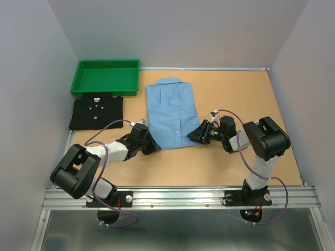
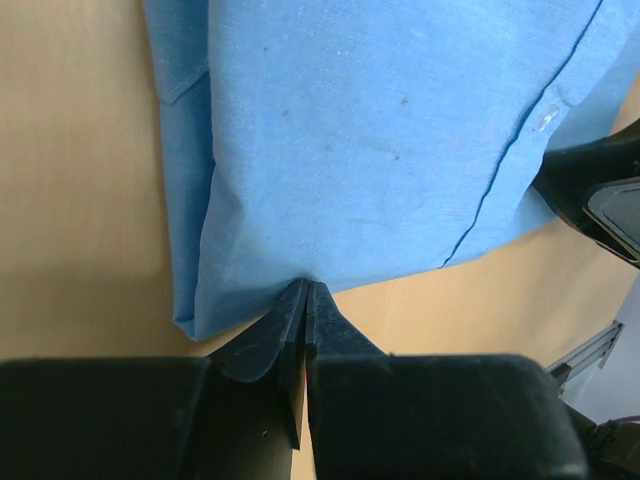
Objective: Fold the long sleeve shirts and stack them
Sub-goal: Fold the shirt
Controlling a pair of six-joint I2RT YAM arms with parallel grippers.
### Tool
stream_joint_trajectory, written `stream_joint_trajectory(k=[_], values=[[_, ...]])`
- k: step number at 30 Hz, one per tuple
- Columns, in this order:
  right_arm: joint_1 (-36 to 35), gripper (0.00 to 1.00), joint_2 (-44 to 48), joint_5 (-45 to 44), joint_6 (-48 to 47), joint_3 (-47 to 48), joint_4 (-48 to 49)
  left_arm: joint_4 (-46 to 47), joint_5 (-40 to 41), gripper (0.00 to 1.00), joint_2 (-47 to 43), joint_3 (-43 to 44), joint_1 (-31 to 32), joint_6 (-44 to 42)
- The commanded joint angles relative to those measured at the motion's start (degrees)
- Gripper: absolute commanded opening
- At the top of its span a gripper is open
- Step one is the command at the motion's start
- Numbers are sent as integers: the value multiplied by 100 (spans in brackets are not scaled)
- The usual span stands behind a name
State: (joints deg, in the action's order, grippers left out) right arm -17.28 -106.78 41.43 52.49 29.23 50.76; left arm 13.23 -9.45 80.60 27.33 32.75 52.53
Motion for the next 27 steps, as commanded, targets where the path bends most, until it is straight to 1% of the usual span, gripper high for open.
stream_joint_trajectory(k=[1,3,4,6,7,9,10,11,13,14,16,17,18,19,22,27], values=[[32,52,367,-267,-301,-313,-488,-998,461,13,-332,-150,-50,-340],[32,52,701,-293,-239,-243,-558,-1094,514,15,-553,-18,-50,-410],[40,52,955,-328,-239,-8,-820,-1165,567,16,-763,165,-50,-506],[32,52,1115,-320,-309,318,-1111,-1218,646,18,-922,386,-58,-595],[32,52,1185,-285,-318,642,-1304,-1209,707,19,-984,639,-67,-726],[23,52,1116,-223,-231,1030,-1350,-1140,726,20,-923,913,-155,-884],[23,52,1046,-119,-187,1223,-1358,-1104,682,20,-853,1193,-216,-955],[23,52,967,-65,-143,1669,-1358,-1060,638,20,-653,1343,-278,-1112],[14,52,590,-21,-55,2119,-1359,-928,472,21,-362,1790,-488,-1227],[-3,52,293,-38,-29,2522,-1350,-815,436,20,-47,1932,-524,-1341],[-12,52,-8,-74,7,2928,-1358,-735,366,20,297,2344,-621,-1438],[-12,52,-175,-82,50,3113,-1341,-708,278,20,673,2486,-699,-1482],[-12,52,-324,-74,86,3315,-1324,-682,243,20,842,2601,-735,-1509],[-21,52,-682,-21,173,3639,-1271,-656,173,20,1192,2819,-796,-1570],[-12,52,-1255,-169,270,4045,-1209,-568,111,20,1746,3058,-884,-1597],[66,52,-1995,-337,314,4284,-1183,-392,-39,20,2188,2936,-1051,-1448]])
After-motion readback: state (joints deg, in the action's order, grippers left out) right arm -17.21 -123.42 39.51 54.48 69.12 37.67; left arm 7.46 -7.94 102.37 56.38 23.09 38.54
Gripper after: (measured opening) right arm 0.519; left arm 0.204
